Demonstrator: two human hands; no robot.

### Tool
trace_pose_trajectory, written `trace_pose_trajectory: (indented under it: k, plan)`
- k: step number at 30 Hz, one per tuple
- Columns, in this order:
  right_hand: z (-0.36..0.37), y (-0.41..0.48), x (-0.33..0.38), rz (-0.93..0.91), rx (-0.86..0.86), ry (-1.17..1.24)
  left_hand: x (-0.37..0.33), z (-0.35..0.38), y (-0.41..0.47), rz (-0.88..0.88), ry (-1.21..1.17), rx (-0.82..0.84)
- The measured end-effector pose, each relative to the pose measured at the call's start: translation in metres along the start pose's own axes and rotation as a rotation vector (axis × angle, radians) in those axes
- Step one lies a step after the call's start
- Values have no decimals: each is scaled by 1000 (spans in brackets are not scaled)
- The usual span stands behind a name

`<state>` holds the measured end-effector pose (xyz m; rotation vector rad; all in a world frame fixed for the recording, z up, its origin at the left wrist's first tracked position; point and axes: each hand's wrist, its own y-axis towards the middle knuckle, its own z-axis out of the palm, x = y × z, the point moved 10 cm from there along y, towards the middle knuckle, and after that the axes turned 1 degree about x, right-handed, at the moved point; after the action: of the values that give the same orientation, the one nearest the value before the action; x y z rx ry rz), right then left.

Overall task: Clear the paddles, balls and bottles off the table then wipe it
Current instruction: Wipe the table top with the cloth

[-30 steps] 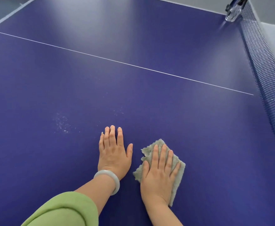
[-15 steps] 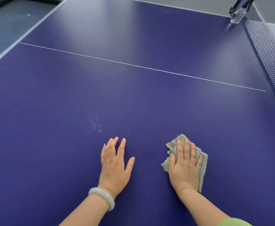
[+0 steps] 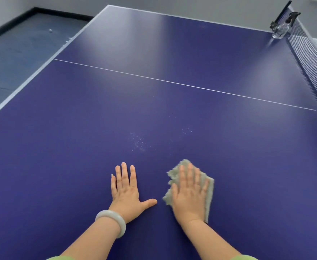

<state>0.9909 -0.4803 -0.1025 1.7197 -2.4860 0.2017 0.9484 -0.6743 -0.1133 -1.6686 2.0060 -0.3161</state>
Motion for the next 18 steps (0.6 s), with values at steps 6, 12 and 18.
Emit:
trace_pose_trajectory:
  k: [6,12,18]
  plan:
    - [4,37,-51,-172,45,-174,1,5,1,-17,6,52]
    - [-20,-37,-133,566,7,4,1,3,3,-23,69,22]
    - [12,-18,12,90,71,-2,1,1,3,-5,9,-22]
